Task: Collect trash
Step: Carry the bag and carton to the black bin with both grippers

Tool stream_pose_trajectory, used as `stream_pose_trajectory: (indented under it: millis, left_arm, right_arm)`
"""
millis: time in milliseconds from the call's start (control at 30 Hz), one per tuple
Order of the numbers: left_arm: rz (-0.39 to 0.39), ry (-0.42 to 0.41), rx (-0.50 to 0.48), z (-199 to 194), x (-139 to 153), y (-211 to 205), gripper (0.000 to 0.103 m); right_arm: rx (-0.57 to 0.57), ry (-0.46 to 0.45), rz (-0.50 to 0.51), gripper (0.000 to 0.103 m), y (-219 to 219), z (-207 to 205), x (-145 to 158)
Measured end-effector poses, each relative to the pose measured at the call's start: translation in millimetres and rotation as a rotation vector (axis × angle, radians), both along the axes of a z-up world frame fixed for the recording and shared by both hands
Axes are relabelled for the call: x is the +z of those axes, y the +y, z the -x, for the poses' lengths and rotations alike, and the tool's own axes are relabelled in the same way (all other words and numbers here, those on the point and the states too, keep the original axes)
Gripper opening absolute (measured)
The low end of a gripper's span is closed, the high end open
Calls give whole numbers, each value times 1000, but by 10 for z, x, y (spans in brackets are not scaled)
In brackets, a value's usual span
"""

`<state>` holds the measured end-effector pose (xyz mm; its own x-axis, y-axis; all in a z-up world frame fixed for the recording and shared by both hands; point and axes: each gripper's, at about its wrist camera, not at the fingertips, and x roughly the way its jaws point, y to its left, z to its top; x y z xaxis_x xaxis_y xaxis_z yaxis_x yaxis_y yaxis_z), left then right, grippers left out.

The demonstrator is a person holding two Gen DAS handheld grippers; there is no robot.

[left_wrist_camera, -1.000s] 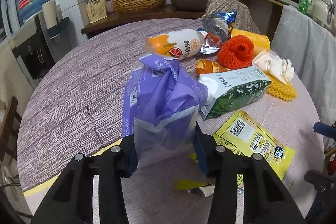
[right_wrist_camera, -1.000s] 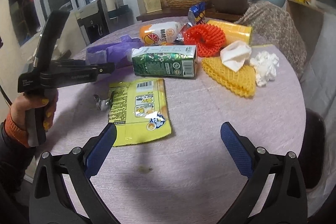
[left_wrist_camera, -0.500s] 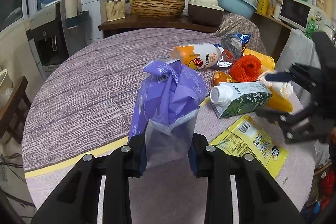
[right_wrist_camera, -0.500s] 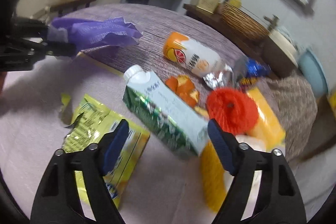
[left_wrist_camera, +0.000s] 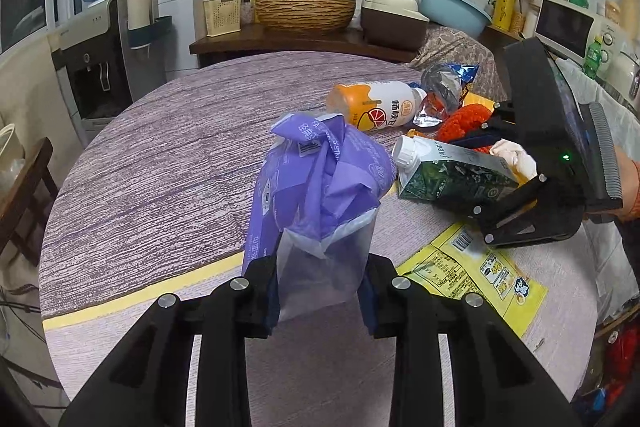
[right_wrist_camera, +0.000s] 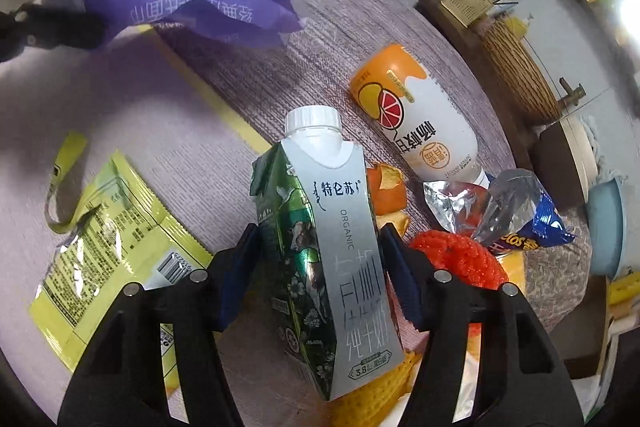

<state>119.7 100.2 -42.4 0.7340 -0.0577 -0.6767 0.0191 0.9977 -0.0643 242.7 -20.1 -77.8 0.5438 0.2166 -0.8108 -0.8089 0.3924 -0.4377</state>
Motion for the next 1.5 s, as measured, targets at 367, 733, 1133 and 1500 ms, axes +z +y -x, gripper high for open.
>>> stream_pose_trajectory:
  millis: [367,733,1133,1500]
  left_arm:
    - [8,-117,-81,111,494,-341,30]
    - [114,-18,-603,-400,704,-2529,30]
    - [113,388,-760,-846,-455,-4850,30]
    - [135,495,-681,-1112,-1041,-5026,70]
  right_arm:
    - [-217,27,-529,61,-805,412,696]
    - [-881,-251,-644,61,-3331,1053,815]
    - [-1366,-215,-589,62,-4855,1484,-109]
    - [-1446,-74,-653,61,-5174,1372,-667]
